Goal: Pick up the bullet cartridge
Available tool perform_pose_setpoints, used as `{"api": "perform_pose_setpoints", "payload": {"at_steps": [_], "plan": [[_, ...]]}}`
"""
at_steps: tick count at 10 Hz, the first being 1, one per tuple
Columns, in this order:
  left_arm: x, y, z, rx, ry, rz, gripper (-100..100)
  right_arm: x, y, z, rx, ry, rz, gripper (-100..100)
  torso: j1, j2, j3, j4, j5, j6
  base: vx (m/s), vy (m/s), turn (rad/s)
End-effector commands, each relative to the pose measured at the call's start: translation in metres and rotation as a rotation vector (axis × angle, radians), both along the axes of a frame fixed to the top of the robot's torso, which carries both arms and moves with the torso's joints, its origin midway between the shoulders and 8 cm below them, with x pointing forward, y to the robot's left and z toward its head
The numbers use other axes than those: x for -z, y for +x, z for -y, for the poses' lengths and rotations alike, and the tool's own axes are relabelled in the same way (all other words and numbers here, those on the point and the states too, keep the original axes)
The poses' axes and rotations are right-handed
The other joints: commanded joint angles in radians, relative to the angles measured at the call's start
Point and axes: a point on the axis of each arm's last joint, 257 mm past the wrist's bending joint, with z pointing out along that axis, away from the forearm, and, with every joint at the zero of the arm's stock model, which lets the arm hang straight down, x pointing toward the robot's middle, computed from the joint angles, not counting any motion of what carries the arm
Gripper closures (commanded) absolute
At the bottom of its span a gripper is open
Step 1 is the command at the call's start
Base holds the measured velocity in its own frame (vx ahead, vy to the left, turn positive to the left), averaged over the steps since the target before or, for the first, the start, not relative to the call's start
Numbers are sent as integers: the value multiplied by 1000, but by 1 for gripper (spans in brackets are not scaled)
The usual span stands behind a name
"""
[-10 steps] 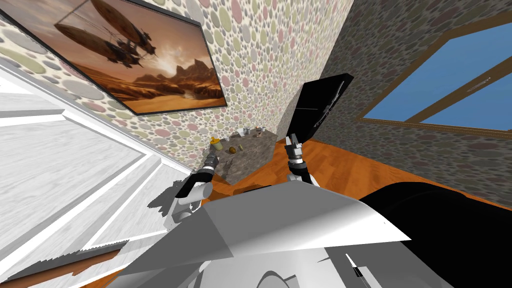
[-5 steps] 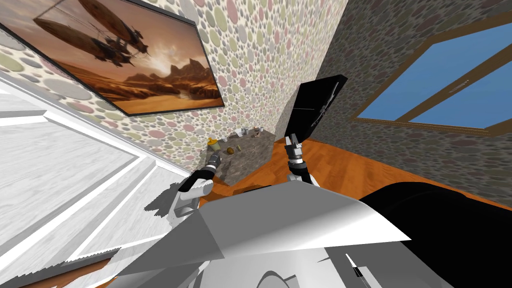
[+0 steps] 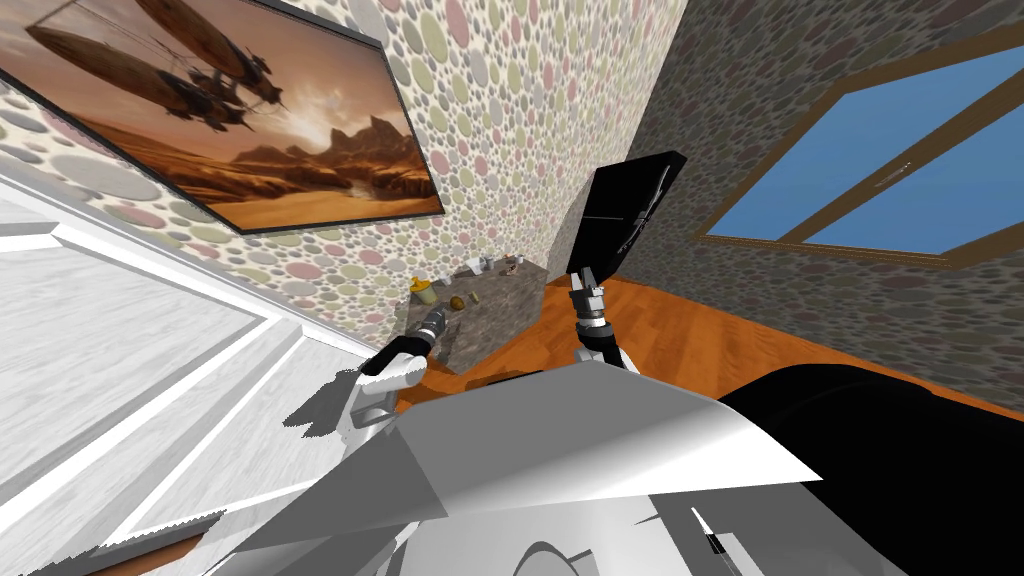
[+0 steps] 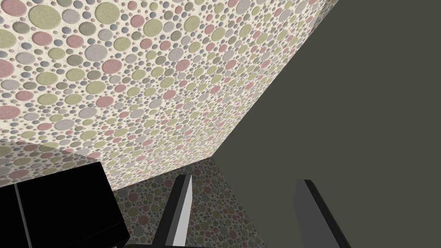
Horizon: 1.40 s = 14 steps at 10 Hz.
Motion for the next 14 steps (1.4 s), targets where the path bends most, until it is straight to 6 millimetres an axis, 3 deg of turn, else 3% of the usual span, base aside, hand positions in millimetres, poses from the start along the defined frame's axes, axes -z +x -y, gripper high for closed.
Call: {"api": "perform_pose_setpoints", "payload": {"at_steps": [1,14], "plan": [[13,1,3,17,8,-51,-100,0,0,0,0,0,0,0,0,0,0,0,0,0,12,-26,-49],[71,-9,30,169,75,-345,-100,0,0,0,0,0,0,0,1,-2,-1,0,0,-1,21,-16,-43]]}}
